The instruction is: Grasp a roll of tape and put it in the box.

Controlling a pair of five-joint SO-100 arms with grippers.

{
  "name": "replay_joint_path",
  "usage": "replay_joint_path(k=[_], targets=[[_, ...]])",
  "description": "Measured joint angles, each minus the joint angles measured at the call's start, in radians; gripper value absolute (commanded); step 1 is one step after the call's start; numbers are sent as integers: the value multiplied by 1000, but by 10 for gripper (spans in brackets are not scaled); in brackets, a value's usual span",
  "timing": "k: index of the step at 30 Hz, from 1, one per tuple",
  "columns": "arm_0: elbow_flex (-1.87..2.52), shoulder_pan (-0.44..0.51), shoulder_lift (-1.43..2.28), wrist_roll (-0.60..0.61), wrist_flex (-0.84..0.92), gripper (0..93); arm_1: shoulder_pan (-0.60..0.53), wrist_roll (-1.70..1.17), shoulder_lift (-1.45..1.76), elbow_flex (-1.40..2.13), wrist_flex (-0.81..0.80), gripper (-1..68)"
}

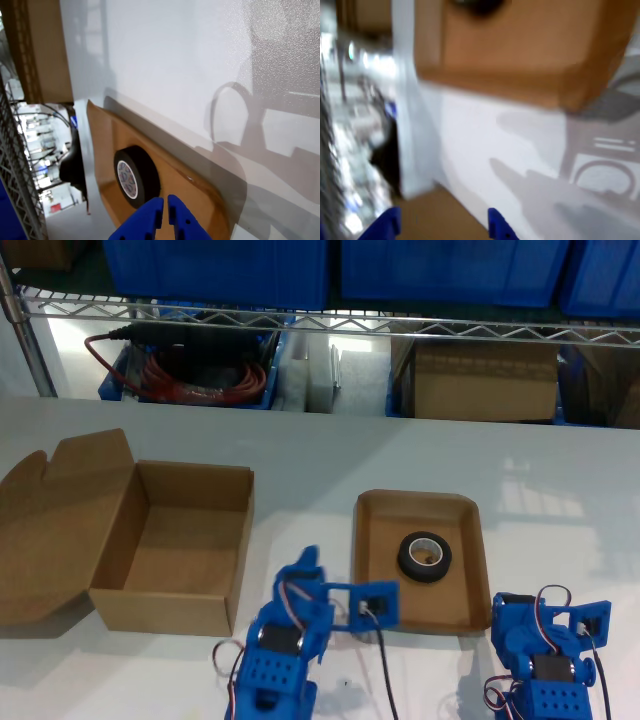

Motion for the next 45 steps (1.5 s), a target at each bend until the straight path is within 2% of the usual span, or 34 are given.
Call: replay_joint_path(k=[4, 6, 12, 16, 23, 40, 43, 45], targets=[[-353, 164, -419, 117, 28, 255, 0, 0, 0, 0, 0, 3], [-543, 204, -641, 152, 75, 255, 0, 0, 0, 0, 0, 3], [-991, 272, -1224, 160, 222, 272, 0, 0, 0, 0, 0, 3], [-1149, 295, -1479, 144, 247, 269, 0, 0, 0, 0, 0, 3], [-1331, 322, -1723, 126, 249, 268, 0, 0, 0, 0, 0, 3], [-1509, 344, -1928, 118, 265, 251, 0, 0, 0, 0, 0, 3], [-1525, 347, -1944, 118, 265, 175, 0, 0, 0, 0, 0, 3], [-1534, 353, -1957, 118, 265, -1, 0, 0, 0, 0, 0, 3]])
